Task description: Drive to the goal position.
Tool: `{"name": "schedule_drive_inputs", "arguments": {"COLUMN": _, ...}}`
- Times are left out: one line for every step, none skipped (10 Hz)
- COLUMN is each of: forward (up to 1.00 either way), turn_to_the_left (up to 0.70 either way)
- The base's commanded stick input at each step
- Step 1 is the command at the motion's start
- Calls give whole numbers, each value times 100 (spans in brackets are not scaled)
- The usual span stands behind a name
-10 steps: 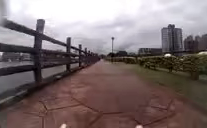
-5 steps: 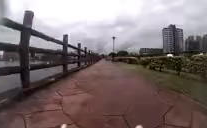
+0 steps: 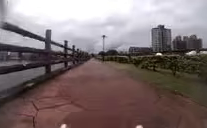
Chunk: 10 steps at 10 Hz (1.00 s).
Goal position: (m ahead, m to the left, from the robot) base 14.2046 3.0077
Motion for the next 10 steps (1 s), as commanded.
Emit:
{"name": "schedule_drive_inputs", "arguments": {"forward": 85, "turn_to_the_left": 1}}
{"name": "schedule_drive_inputs", "arguments": {"forward": 85, "turn_to_the_left": 1}}
{"name": "schedule_drive_inputs", "arguments": {"forward": 85, "turn_to_the_left": 1}}
{"name": "schedule_drive_inputs", "arguments": {"forward": 85, "turn_to_the_left": 1}}
{"name": "schedule_drive_inputs", "arguments": {"forward": 85, "turn_to_the_left": 1}}
{"name": "schedule_drive_inputs", "arguments": {"forward": 85, "turn_to_the_left": 1}}
{"name": "schedule_drive_inputs", "arguments": {"forward": 85, "turn_to_the_left": 1}}
{"name": "schedule_drive_inputs", "arguments": {"forward": 85, "turn_to_the_left": 1}}
{"name": "schedule_drive_inputs", "arguments": {"forward": 85, "turn_to_the_left": 1}}
{"name": "schedule_drive_inputs", "arguments": {"forward": 85, "turn_to_the_left": 1}}
